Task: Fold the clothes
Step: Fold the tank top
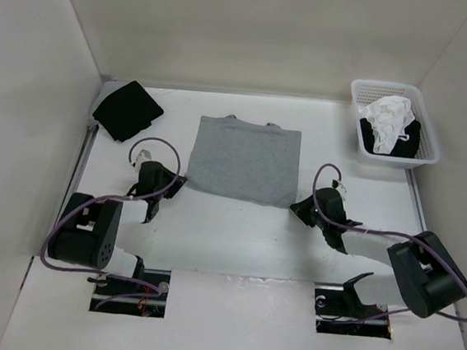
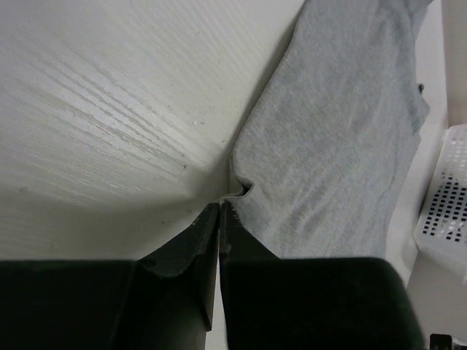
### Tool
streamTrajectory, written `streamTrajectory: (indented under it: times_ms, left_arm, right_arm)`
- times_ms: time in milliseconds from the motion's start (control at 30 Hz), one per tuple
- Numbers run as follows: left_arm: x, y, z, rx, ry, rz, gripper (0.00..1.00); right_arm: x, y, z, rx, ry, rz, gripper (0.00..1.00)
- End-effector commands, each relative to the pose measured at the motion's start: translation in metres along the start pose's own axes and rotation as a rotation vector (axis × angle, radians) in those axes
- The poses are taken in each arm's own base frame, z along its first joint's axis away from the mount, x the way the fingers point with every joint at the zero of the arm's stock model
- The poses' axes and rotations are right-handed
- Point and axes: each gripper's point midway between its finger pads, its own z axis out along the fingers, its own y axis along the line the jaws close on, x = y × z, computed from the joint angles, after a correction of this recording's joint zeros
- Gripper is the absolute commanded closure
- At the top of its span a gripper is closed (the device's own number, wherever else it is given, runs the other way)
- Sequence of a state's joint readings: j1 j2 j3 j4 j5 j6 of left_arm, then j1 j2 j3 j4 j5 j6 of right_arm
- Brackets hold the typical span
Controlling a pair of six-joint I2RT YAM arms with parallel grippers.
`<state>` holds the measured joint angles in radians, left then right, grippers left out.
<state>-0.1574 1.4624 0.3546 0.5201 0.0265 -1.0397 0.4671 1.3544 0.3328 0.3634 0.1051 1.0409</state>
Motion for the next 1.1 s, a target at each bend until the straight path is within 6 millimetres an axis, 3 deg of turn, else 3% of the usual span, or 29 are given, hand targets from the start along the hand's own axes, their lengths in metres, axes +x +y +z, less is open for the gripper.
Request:
streamTrajectory:
  times_ms: [0,133,233,333,533,600,667,733,833,967,1067]
  left_arm:
    - [-0.028,-0.032,-0.018,0.11,-0.086,-0.012,1.0]
    - [-0.051,-0.066,-0.052,0.194,-0.156,0.01,1.0]
    - [-0.066,-0.099,-0.09,0.275,-0.217,0.04,1.0]
    - [-0.082,-0.135,-0.142,0.382,-0.272,0.047,1.0]
    - [-0.119,-0.211,-0.28,0.634,-0.435,0.074,1.0]
    - [-0.126,-0.226,-0.315,0.692,-0.466,0.082,1.0]
    - [-0.129,-0.235,-0.337,0.724,-0.477,0.085,1.0]
    - [-0.129,-0.236,-0.341,0.728,-0.476,0.089,1.0]
    - [-0.123,-0.227,-0.318,0.676,-0.438,0.089,1.0]
    - [-0.109,-0.197,-0.259,0.543,-0.378,0.092,1.0]
    - [-0.104,-0.166,-0.203,0.406,-0.348,0.093,1.0]
  right_arm:
    - [-0.03,0.026,-0.01,-0.075,-0.1,-0.009,1.0]
    - [-0.054,0.039,-0.049,-0.105,-0.188,-0.066,1.0]
    - [-0.079,0.058,-0.095,-0.146,-0.278,-0.118,1.0]
    - [-0.097,0.079,-0.153,-0.205,-0.346,-0.166,1.0]
    - [-0.136,0.131,-0.293,-0.389,-0.475,-0.235,1.0]
    - [-0.143,0.144,-0.327,-0.461,-0.476,-0.242,1.0]
    - [-0.146,0.155,-0.347,-0.512,-0.46,-0.246,1.0]
    - [-0.141,0.162,-0.35,-0.541,-0.433,-0.263,1.0]
    - [-0.13,0.169,-0.329,-0.509,-0.411,-0.312,1.0]
    - [-0.105,0.175,-0.273,-0.427,-0.352,-0.391,1.0]
    - [-0.099,0.175,-0.209,-0.362,-0.291,-0.421,1.0]
